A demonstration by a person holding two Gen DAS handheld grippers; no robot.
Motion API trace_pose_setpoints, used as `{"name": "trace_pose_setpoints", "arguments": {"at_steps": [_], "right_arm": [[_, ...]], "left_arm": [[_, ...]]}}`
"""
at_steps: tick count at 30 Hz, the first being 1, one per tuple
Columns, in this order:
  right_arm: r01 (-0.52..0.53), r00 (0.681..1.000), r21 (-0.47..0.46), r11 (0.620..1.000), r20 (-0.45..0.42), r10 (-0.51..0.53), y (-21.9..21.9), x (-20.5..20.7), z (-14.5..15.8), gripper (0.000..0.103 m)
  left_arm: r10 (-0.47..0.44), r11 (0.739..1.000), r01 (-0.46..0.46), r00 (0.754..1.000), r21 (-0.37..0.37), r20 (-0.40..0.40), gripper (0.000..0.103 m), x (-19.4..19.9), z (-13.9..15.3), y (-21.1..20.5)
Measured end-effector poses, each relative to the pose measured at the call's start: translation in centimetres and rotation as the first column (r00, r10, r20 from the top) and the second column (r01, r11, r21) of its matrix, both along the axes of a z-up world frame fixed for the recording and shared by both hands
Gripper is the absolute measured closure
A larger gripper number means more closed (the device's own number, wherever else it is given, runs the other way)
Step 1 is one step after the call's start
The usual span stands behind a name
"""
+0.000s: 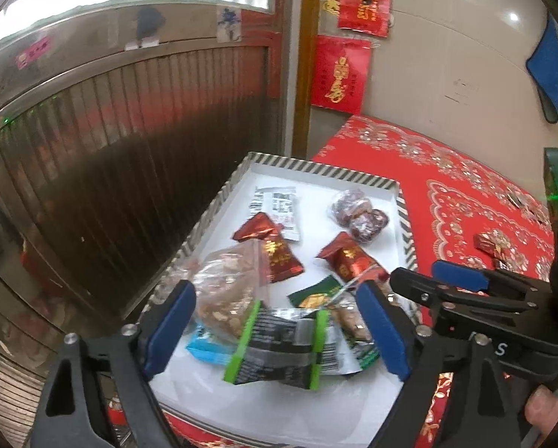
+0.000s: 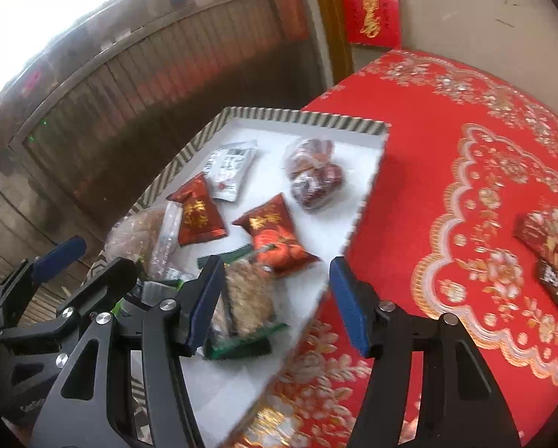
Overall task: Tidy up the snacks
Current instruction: 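Move both open tools back to the red bar and coffee stick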
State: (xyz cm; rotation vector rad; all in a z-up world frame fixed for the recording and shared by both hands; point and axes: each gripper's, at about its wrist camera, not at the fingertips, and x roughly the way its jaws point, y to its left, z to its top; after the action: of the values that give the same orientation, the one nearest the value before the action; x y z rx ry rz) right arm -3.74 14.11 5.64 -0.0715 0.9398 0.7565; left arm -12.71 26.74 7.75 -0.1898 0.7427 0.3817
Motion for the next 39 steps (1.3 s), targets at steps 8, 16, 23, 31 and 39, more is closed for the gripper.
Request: {"name": "trace_pose_setpoints", "arguments": {"at_steps": [8,16,23,31,39], "right_arm": [[0.078,0.996,-0.015,0.997,0.034,-0.078,-5.2,-0.3,0.8,0.042],[0.189,0.978,-0.016,0.982,0.094,-0.186,-12.1,-0.4,2.5,0.036],[0.312,0.948,-0.049,0.949,0.09,-0.307,-19.6,0.0,1.6,0.036],[0.412,0.911,-0.056,0.909,0.042,-0.41,-26.5,0.1,-0.3,0.035],[0.448,0.894,-0.045,0.893,0.028,-0.447,-29.8,0.3,-1.1,0.035]], "left_arm": [[-0.082,0.996,0.082,0.997,0.019,0.0,0.007,1.6,0.5,-3.7],[-0.172,0.984,0.172,0.985,0.044,0.0,0.005,3.6,1.1,-8.2],[-0.259,0.965,0.26,0.965,0.044,-0.024,0.005,5.7,0.7,-12.6],[-0.359,0.932,0.361,0.932,0.026,-0.06,0.005,8.2,-0.1,-17.9],[-0.413,0.909,0.417,0.905,0.015,-0.107,0.005,10.5,-0.9,-21.5]]}}
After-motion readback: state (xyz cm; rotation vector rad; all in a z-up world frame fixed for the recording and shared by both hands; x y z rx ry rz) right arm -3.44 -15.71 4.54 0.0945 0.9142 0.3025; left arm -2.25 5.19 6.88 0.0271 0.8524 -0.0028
